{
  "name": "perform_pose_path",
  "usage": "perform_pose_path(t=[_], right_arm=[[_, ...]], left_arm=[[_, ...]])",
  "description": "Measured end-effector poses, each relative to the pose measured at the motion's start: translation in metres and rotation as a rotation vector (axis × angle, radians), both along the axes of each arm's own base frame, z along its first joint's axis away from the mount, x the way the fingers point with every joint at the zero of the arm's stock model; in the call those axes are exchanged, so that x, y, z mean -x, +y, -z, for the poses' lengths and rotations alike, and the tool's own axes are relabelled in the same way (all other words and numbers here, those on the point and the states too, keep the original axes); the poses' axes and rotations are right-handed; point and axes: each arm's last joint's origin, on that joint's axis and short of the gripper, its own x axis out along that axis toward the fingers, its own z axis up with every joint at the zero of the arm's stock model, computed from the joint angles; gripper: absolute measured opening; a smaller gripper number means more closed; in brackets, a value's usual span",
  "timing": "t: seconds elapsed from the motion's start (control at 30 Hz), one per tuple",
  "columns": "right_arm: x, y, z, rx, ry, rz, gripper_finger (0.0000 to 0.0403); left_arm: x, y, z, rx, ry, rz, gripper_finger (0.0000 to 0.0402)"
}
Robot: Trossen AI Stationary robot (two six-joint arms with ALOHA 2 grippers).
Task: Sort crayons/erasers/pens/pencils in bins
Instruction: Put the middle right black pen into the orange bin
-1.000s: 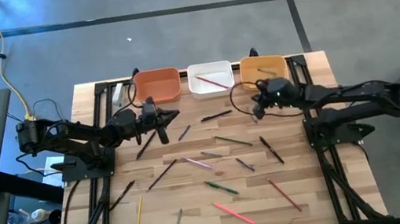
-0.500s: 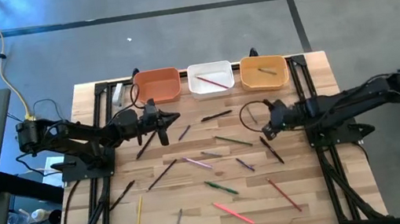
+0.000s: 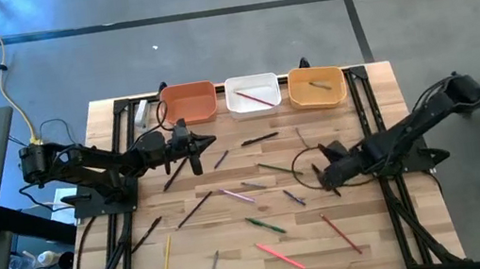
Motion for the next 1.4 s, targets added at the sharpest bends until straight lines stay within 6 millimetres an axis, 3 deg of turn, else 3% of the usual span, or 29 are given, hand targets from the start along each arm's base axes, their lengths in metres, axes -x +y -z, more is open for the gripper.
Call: perform_pose_path(t=[0.17,0.57,0.9,1.1,1.4], right_arm=[[-0.013,0.013,-0.005,-0.009,0.108,0.011,0.0152],[-0.023,0.024,0.024,-0.068,0.308,-0.015,0.0134],[-0.031,0.022,0.030,-0.085,0.305,-0.068,0.0058],[-0.031,0.019,0.023,-0.096,0.246,-0.110,0.0023],[-0.050,0.002,-0.008,0.022,-0.125,-0.284,0.0015]], left_arm=[[0.000,0.000,0.000,0.000,0.001,0.000,0.0000],[0.000,0.000,0.001,0.007,0.006,0.001,0.0000],[0.001,0.001,0.001,0.080,-0.019,-0.022,0.0000],[0.003,0.007,0.002,0.176,-0.050,-0.072,0.0000],[0.005,0.009,0.004,0.251,-0.063,-0.069,0.0000]])
